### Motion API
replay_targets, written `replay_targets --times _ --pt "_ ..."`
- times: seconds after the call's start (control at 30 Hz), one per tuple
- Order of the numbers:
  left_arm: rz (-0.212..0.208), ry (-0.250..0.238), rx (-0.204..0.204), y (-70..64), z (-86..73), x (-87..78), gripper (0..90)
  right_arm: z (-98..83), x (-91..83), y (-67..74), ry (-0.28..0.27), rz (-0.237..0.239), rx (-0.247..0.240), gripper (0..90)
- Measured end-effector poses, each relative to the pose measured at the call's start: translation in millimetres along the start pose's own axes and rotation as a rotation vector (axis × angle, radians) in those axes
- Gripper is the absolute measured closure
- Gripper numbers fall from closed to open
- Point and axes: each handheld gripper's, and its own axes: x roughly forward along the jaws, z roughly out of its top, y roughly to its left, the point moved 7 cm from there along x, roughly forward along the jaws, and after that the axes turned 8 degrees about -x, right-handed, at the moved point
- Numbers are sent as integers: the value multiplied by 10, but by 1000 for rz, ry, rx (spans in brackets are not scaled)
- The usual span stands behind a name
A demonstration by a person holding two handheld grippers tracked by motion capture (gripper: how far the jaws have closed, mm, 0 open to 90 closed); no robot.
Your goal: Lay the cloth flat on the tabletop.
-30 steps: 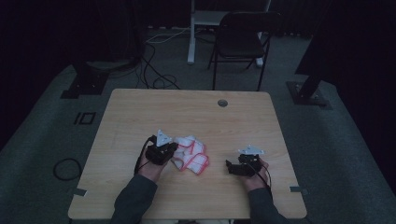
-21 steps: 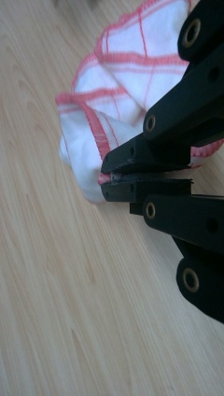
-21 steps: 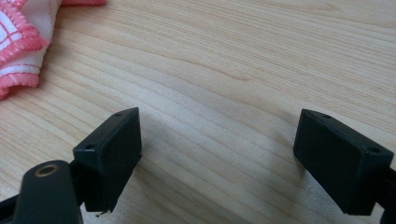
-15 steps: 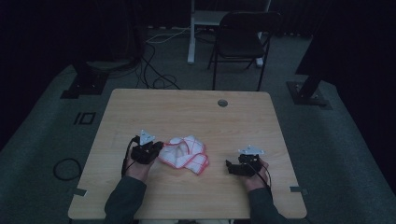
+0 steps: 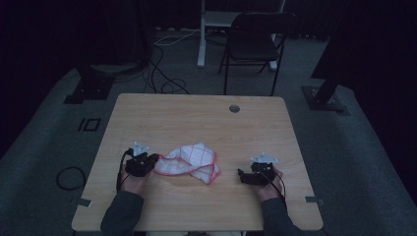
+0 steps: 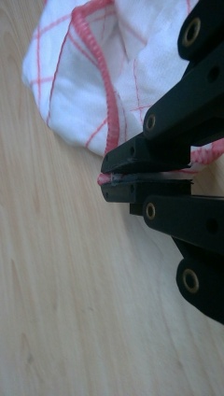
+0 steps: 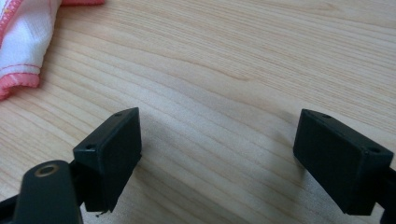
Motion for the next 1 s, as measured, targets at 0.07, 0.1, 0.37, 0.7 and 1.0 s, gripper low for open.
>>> replay_targets --times 0.07,0.1,0.37,0.7,1.0 --pt "11 8 -6 59 -39 -9 841 0 0 0 0 0 0 153" --pt "20 12 -8 106 -71 -24 830 0 0 0 0 0 0 153" --pt "65 1 -53 328 -135 -132 817 0 0 0 0 0 0 153" --pt "30 -66 4 96 25 -311 805 0 0 0 0 0 0 153" --pt "-49 -63 88 -318 100 -242 779 0 0 0 0 0 0 153"
